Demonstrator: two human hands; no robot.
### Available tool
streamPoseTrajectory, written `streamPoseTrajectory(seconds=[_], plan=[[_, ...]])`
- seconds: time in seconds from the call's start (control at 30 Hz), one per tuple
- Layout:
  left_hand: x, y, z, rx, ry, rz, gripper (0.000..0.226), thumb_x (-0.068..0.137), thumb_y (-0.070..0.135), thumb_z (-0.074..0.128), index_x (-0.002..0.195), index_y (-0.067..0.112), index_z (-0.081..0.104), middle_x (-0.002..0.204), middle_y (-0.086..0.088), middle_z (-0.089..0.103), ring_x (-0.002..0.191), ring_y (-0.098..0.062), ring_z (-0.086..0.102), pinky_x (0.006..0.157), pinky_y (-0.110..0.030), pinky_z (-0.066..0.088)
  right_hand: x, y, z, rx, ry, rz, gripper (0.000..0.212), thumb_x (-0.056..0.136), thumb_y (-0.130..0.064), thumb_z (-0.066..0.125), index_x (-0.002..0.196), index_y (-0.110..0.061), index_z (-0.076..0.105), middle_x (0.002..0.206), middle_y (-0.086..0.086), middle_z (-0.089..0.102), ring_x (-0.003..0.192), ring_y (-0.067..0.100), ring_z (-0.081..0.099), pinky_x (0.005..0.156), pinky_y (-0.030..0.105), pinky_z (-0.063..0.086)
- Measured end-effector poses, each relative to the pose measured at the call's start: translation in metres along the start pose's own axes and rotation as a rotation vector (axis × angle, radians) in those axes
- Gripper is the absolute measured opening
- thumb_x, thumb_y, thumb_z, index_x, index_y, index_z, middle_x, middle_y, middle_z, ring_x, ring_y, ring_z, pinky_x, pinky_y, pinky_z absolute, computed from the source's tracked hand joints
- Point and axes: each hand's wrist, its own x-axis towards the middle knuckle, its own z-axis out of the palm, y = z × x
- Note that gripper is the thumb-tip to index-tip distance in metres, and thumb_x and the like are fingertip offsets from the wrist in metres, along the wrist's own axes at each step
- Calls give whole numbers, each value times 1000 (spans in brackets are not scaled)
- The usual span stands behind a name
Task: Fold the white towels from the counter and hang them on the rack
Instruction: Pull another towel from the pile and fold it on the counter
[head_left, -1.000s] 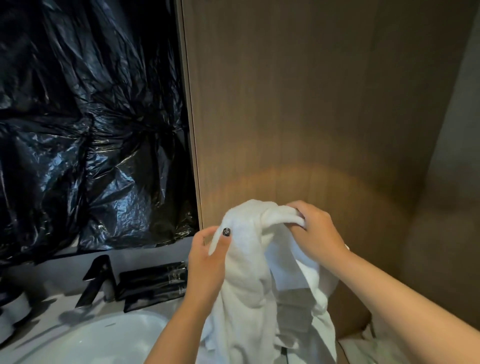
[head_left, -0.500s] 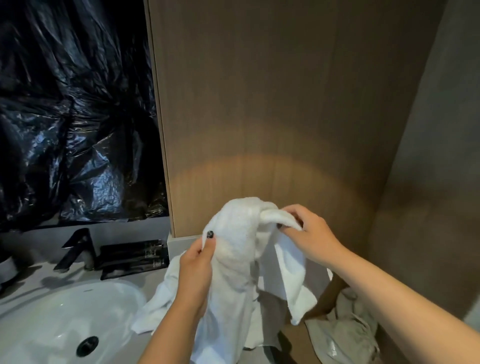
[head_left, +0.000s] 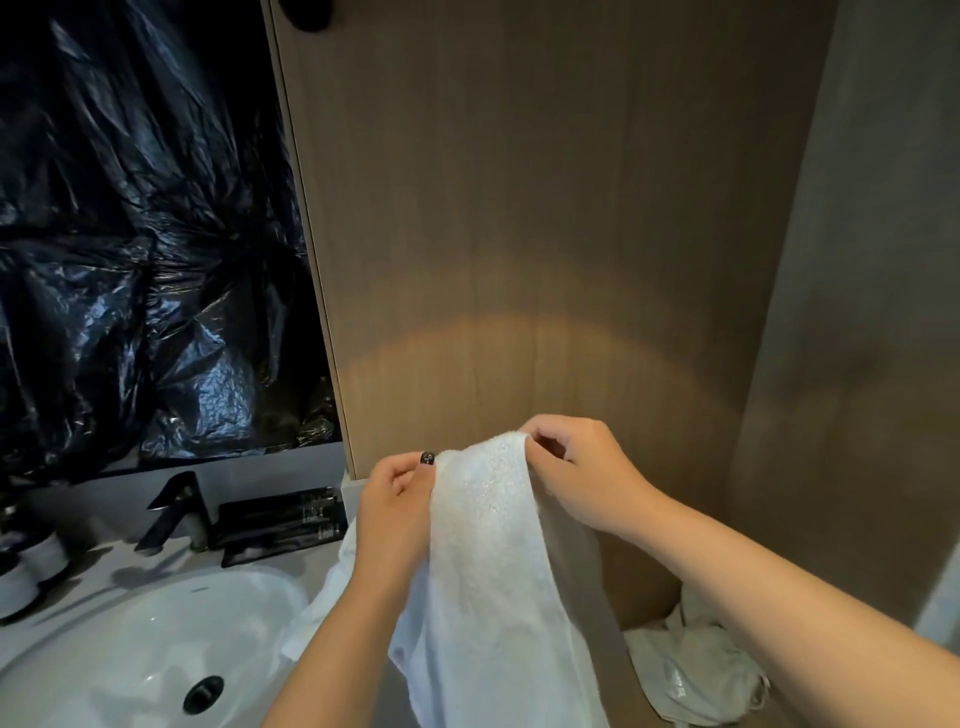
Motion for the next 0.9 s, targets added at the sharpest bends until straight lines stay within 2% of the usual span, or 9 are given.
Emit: streamPoseTrajectory(seconds=[0.07, 0.13, 0.23, 0.33, 0.43, 0.57, 0.67, 0.77, 0.9], plan=[[-5, -5, -8, 25, 97, 70, 16, 94, 17, 61, 104, 28, 58, 101, 7, 61, 88, -4, 58, 68, -20, 42, 7, -11, 9, -32, -1, -5, 23, 100, -20, 48, 87, -17, 67, 82, -5, 66, 77, 11, 59, 68, 25, 50], [-16, -7, -17, -18, 147, 186, 17, 93, 15, 62, 103, 28, 56, 101, 2, 60, 89, -11, 58, 71, -23, 44, 15, -23, 18, -31, 22, -22, 19, 98, -16, 46, 86, -16, 61, 79, -2, 63, 71, 9, 55, 63, 23, 46], [-32, -10, -24, -48, 5, 282, 21, 85, 28, 64, 104, 28, 56, 98, 4, 60, 85, -5, 59, 70, -16, 46, 29, -42, 27, -43, 74, -48, 16, 94, -11, 45, 83, -14, 56, 66, -8, 54, 62, 1, 48, 58, 16, 38], [-34, -12, -24, 92, -128, 331, 40, 70, 47, 63, 107, 38, 50, 106, 24, 56, 95, 1, 57, 74, -13, 45, 37, -56, 32, -70, 88, -19, 15, 92, -11, 47, 82, -14, 57, 58, -10, 47, 57, -1, 46, 55, 14, 36], [-28, -13, -21, 209, -151, 380, 41, 74, 45, 67, 107, 45, 43, 107, 42, 41, 103, 5, 52, 79, -12, 45, 38, -66, 33, -91, 31, -15, 16, 94, -15, 49, 83, -14, 60, 57, -10, 48, 53, 0, 44, 51, 13, 35], [-17, -14, -24, 297, -83, 456, 30, 88, 18, 62, 107, 36, 48, 106, 22, 50, 95, 3, 52, 74, -21, 44, 33, -70, 24, -176, -17, -34, 17, 94, -23, 53, 82, -16, 61, 63, -7, 53, 56, 7, 46, 52, 20, 36], [-2, -15, -40, 470, -36, 483, 23, 87, 3, 50, 97, 24, 50, 81, 7, 57, 72, -13, 55, 60, -38, 43, 28, -67, 8, -437, -109, -84, 17, 95, -35, 57, 86, -21, 61, 79, -2, 63, 72, 17, 56, 63, 35, 45], [21, -22, -63, 735, -4, 477, 24, 84, 0, 49, 87, 23, 46, 65, 0, 52, 59, -24, 49, 49, -33, 28, 24, -54, -9, -846, -202, -174, 24, 96, -44, 54, 97, -21, 61, 90, 1, 66, 85, 23, 59, 66, 35, 47], [43, -39, -92, 916, -21, 392, 27, 85, -1, 48, 77, 25, 46, 63, 0, 51, 55, -21, 46, 45, -30, 24, 17, -28, -26, -960, -214, -138, 31, 96, -48, 52, 96, -19, 62, 89, -1, 64, 83, 18, 62, 69, 34, 54]])
